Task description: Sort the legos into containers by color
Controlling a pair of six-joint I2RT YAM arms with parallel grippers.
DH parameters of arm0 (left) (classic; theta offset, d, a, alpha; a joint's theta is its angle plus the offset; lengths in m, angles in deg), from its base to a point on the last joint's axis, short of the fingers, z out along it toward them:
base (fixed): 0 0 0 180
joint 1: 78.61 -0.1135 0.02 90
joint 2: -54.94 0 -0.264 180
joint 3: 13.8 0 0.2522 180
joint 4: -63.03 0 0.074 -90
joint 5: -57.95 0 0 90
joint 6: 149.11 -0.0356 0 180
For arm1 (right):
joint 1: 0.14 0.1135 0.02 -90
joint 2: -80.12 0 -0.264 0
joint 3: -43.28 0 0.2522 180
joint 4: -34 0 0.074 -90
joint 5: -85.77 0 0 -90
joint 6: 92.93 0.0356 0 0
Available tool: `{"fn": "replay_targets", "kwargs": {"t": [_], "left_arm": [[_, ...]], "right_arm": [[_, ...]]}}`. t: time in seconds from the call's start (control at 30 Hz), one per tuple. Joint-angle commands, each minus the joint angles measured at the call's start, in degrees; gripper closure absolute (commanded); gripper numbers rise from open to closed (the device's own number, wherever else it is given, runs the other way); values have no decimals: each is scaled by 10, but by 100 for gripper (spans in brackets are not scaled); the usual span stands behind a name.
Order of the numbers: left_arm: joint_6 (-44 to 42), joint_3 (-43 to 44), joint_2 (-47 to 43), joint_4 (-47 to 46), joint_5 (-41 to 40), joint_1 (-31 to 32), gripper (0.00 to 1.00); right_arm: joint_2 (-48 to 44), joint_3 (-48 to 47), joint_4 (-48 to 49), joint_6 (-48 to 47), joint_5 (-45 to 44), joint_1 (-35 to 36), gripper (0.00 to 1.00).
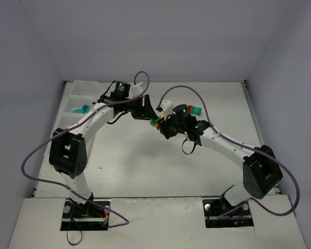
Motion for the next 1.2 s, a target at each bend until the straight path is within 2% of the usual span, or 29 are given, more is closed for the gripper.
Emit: {"fn": "replay_targets", "kwargs": {"t": [0.0, 0.17, 0.3, 0.5, 0.6, 0.63, 0.77, 1.17], "left_arm": [[5, 25, -16, -29, 42, 4, 54], [11, 22, -7, -31, 62, 5, 55], [6, 25, -2, -21, 55, 9, 49], [3, 31, 5, -14, 59, 15, 50], [3, 31, 1, -15, 55, 16, 76], [4, 32, 0, -16, 55, 15, 89], [7, 34, 3, -15, 63, 15, 100], [10, 34, -8, -20, 83, -3, 100]], "right_arm": [[-29, -3, 44, 1, 6, 2, 100], [-29, -3, 47, -1, 2, 3, 100], [-29, -5, 48, -1, 2, 3, 100], [-31, -5, 48, 1, 4, 2, 100], [-32, -1, 48, 1, 4, 2, 100], [-32, 0, 49, 2, 4, 3, 100], [-35, 10, 55, 4, 5, 3, 100], [-48, 56, 76, 5, -13, 3, 100]]}}
